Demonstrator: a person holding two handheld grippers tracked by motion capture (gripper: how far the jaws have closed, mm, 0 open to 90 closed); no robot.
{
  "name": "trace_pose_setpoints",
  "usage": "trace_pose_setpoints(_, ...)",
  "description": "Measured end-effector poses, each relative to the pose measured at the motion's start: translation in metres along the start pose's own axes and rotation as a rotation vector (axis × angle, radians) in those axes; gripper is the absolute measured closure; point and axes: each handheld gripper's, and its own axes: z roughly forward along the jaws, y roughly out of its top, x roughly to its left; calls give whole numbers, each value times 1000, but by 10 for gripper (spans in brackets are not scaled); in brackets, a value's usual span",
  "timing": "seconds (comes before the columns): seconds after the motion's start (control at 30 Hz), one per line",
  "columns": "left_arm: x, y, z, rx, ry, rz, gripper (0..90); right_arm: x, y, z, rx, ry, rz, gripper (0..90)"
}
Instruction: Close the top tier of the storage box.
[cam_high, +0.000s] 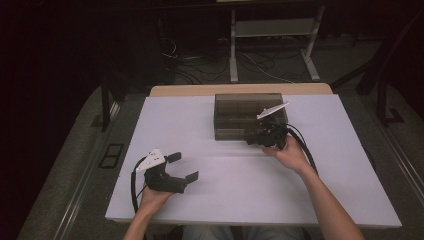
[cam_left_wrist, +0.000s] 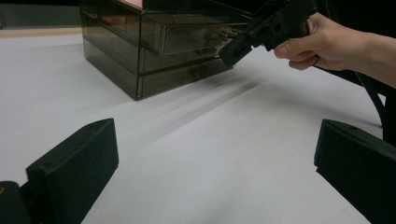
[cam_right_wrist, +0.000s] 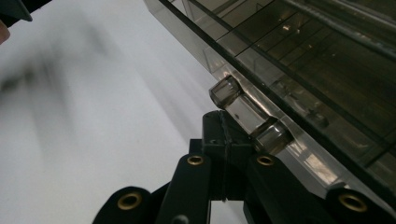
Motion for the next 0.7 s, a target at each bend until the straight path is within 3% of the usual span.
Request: trace_pose_setpoints(0.7, 1, 0, 0, -1, -1, 2, 0, -8, 5, 5, -26, -3, 25, 889)
